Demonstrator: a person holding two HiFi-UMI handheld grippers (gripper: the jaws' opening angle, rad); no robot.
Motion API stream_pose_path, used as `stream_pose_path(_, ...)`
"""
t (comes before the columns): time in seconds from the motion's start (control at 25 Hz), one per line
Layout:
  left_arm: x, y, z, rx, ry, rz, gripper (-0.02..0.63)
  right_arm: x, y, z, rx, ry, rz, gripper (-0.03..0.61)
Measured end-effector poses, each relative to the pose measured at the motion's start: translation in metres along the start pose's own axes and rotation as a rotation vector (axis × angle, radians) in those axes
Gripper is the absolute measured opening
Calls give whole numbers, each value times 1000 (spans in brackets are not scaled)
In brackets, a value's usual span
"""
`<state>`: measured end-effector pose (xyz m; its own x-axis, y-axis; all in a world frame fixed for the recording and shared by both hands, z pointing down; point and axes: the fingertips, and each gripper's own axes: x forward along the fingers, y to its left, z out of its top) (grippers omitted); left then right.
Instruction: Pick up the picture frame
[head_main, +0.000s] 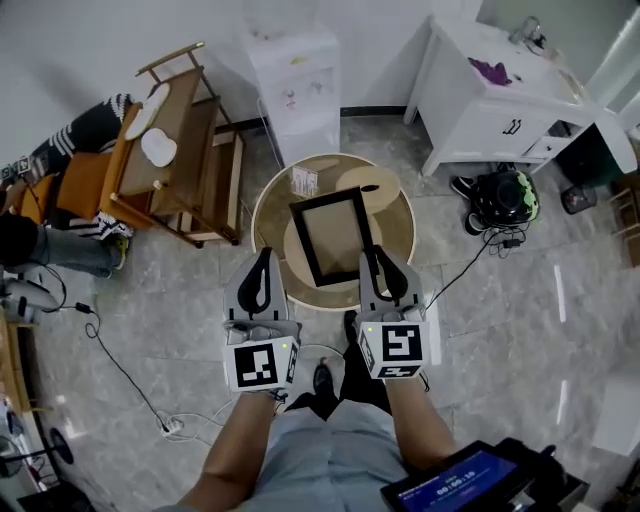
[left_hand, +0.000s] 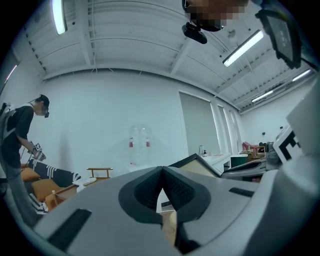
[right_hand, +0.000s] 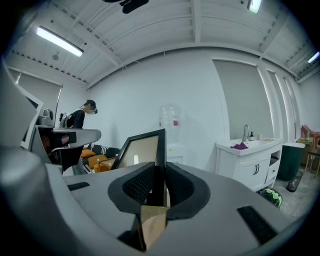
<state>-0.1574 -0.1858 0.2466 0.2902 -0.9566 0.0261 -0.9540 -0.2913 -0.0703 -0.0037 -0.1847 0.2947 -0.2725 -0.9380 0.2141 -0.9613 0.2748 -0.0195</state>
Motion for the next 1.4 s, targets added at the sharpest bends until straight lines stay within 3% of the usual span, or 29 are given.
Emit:
stream_pose_path(0.24, -29, 0, 43, 13, -83, -9, 11, -34, 13, 52, -43, -123, -26, 81)
stream_pose_path(0.64, -59, 1, 96, 47, -193, -31, 11, -75, 35, 101, -114, -216, -55, 81)
stream_pose_path(0.96, -86, 6, 112, 56, -264, -41, 11, -96, 55, 107, -143, -253, -66, 81)
stream_pose_path(1.4, -88, 13, 116, 50, -263, -41, 11, -97, 60, 113, -153, -256, -67, 80)
